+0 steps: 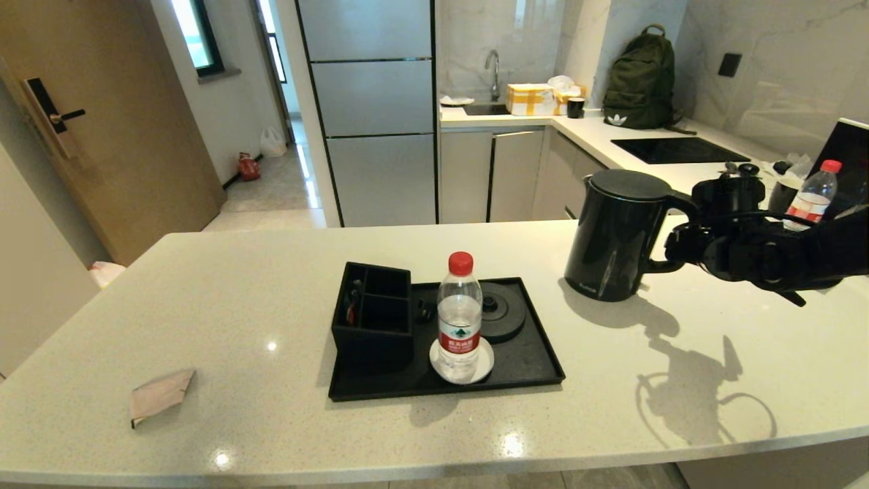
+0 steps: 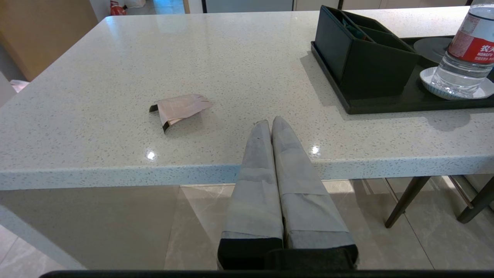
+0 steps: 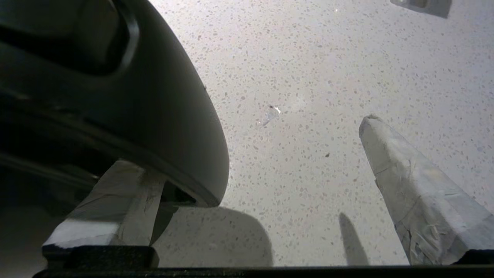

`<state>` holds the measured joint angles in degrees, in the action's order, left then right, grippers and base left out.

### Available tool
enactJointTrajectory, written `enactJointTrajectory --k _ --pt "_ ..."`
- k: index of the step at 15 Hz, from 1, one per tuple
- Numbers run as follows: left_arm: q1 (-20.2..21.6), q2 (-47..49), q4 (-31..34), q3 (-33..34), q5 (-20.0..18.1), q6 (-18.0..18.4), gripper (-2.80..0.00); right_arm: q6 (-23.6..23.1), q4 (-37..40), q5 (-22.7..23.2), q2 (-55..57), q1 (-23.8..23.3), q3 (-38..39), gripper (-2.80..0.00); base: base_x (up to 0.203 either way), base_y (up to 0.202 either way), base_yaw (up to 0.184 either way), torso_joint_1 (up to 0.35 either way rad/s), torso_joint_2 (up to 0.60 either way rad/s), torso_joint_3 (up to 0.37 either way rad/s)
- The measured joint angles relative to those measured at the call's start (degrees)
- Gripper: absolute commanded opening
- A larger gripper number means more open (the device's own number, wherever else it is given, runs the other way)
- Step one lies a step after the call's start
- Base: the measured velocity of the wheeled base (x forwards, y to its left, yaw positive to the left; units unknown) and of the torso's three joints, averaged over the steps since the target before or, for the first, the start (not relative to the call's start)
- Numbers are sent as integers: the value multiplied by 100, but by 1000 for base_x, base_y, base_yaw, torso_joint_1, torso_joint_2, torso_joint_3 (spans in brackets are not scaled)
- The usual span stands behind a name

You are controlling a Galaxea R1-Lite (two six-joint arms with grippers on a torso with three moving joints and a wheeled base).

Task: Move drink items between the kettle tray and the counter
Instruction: Return the kettle to its original position

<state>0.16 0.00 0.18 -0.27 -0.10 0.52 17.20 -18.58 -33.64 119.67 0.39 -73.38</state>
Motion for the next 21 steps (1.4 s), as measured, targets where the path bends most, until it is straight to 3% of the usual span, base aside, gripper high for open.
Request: enactJointTrajectory --k 12,13,21 --pt "0 0 0 0 2 0 -280 -189 0 141 535 -175 -586 0 0 0 0 0 0 0" --pt "0 0 0 0 0 0 -280 -193 -19 139 546 -182 -588 -280 0 0 0 0 0 0" --pt "0 0 -2 0 0 0 -280 -482 -466 230 579 -212 -499 -280 0 0 0 0 0 0"
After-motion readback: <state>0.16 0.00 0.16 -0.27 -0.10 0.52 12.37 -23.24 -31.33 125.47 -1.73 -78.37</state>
